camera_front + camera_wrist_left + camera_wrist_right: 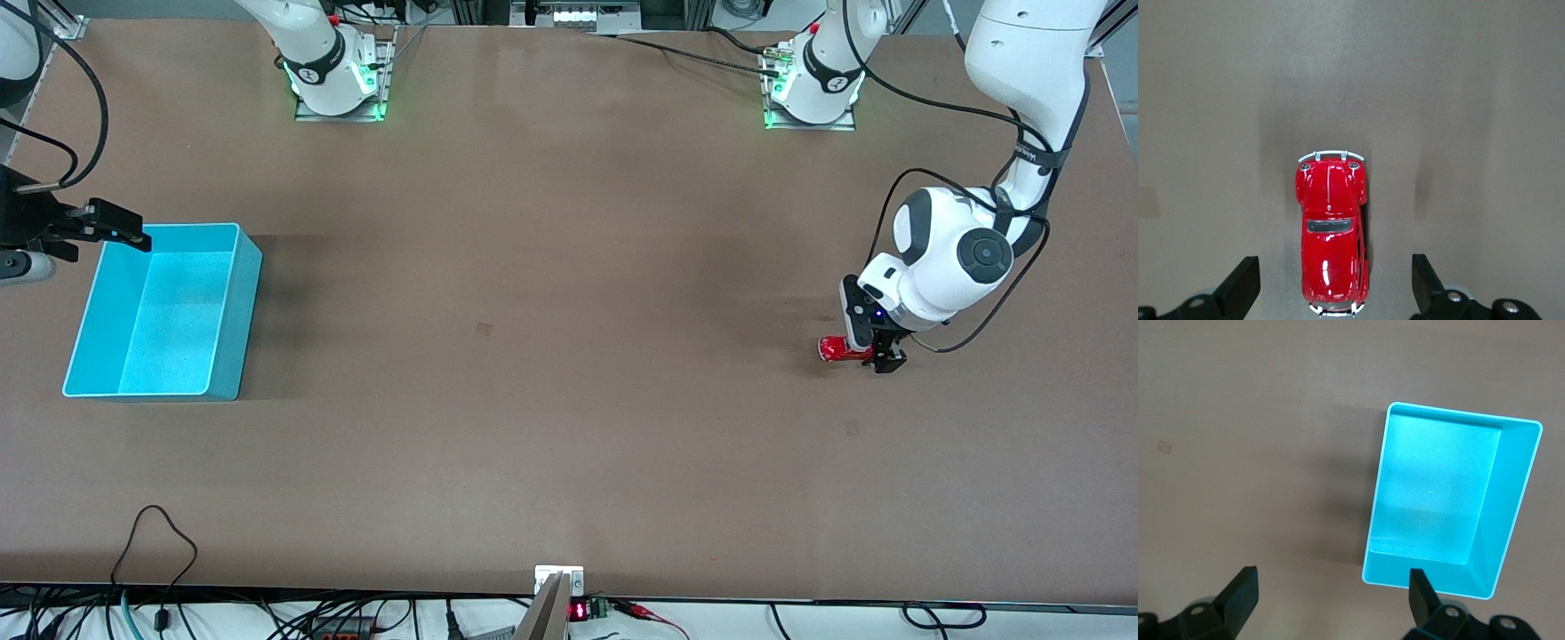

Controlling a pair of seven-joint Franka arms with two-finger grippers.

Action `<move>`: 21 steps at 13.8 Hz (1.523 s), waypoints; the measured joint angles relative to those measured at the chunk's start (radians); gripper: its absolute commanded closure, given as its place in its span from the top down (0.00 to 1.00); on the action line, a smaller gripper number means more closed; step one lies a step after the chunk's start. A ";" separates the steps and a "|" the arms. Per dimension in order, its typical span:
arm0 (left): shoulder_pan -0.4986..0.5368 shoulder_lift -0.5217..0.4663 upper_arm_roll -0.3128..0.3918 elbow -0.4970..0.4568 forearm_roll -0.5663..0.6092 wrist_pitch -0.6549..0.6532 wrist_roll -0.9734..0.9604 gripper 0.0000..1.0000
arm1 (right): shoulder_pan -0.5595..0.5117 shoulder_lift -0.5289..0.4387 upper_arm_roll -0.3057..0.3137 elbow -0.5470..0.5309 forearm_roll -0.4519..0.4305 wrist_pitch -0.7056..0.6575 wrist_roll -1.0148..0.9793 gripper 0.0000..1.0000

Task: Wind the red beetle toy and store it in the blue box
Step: 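Lower the open left gripper over the red car, then close the left gripper around the red car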

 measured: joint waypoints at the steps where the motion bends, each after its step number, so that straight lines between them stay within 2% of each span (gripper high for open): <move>1: 0.000 0.007 0.000 0.000 0.000 0.005 0.000 0.94 | 0.000 0.000 0.000 0.000 0.000 0.000 0.000 1.00; 5: 0.000 0.017 0.000 0.000 0.000 0.012 0.001 0.85 | 0.000 0.000 0.000 0.000 0.001 0.001 0.000 1.00; 6: 0.000 0.019 0.000 0.000 0.000 0.015 0.001 0.74 | 0.000 0.000 0.000 0.000 0.001 0.001 0.000 1.00; 8: 0.000 0.031 0.000 -0.001 0.000 0.037 0.001 0.67 | 0.000 0.000 0.000 0.000 0.001 0.001 0.000 1.00; 11: 0.000 0.046 0.000 -0.001 0.000 0.058 0.001 0.41 | 0.000 0.000 0.002 0.000 0.002 0.001 0.000 1.00; 17: 0.003 0.046 0.000 0.000 0.000 0.065 0.018 0.27 | 0.000 0.000 0.003 0.000 0.004 0.001 0.000 1.00; 21: 0.003 0.046 0.000 0.000 0.000 0.066 0.038 0.25 | 0.000 0.001 0.003 0.000 0.004 0.001 0.000 1.00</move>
